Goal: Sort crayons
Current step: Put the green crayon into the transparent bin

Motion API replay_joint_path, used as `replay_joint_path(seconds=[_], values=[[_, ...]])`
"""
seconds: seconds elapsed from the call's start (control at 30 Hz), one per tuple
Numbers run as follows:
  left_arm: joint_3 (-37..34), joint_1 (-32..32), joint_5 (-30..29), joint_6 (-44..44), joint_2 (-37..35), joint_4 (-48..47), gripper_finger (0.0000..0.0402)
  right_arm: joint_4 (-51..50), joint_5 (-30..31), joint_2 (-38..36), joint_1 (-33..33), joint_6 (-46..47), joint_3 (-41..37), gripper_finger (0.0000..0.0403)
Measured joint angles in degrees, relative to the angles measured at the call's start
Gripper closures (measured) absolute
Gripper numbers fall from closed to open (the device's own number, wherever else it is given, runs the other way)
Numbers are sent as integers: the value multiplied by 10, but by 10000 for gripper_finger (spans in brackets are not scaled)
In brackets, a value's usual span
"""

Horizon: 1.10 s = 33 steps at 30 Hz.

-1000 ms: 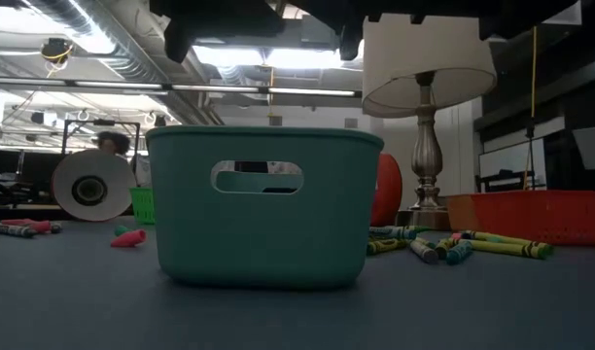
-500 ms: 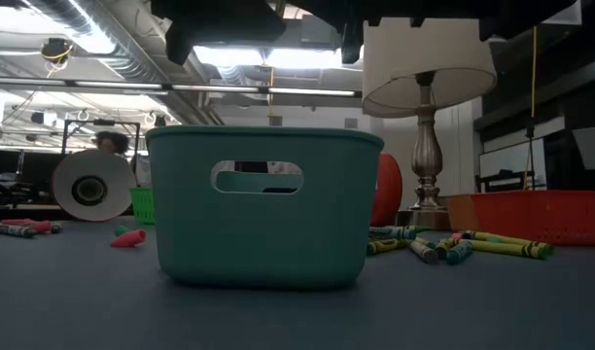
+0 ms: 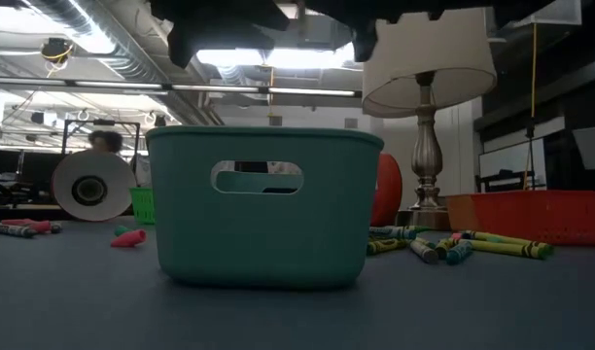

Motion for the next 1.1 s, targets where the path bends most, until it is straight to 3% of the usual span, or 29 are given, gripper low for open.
replay_joint_path(seconds=[0.13,0.47,0.6,0.9,1.1], values=[[0,0,2,0,0,-17,263,-132,-32,-51,1,17,0,378],[0,0,3,0,0,-25,263,-474,-238,-146,27,233,0,378],[0,0,3,0,0,-25,263,-578,-286,-165,64,288,0,377],[0,0,3,0,0,-25,262,-769,-297,-166,145,332,0,377],[0,0,3,0,0,-25,262,-855,-297,-166,163,361,0,377]])
